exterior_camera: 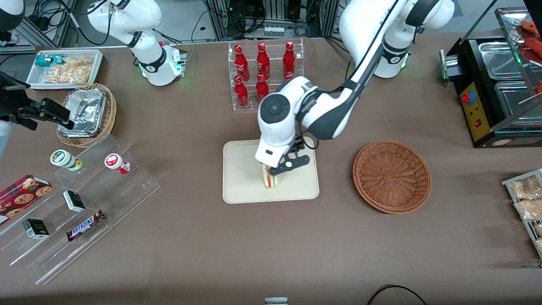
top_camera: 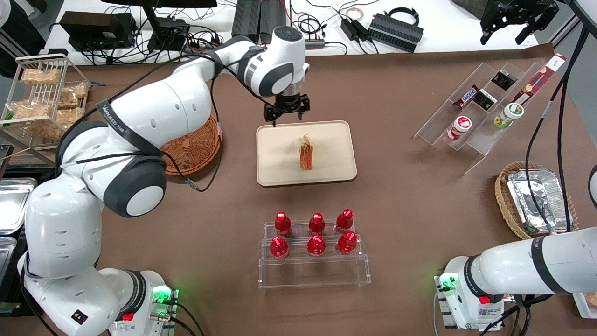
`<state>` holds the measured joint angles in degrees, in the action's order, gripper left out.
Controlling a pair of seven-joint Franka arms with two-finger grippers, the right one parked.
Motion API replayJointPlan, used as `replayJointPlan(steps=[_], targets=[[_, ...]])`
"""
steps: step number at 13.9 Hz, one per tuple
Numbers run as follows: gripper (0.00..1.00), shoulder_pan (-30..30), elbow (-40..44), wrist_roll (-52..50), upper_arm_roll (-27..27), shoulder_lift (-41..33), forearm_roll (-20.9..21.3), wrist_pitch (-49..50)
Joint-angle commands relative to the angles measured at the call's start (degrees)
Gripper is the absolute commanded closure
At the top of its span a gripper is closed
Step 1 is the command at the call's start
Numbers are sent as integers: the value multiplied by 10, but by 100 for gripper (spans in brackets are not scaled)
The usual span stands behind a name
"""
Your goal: Place sandwich from basket to tray
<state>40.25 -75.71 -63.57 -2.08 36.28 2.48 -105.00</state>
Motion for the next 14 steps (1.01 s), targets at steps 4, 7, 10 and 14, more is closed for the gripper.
replayJointPlan(steps=[4, 7, 10, 14], targets=[[0, -28, -50, 23, 34, -32, 2, 31], [0, -57, -79, 72, 33, -66, 0, 35], [0, -86, -114, 128, 33, -100, -5, 41], [0, -132, -164, 200, 33, -162, -5, 64]])
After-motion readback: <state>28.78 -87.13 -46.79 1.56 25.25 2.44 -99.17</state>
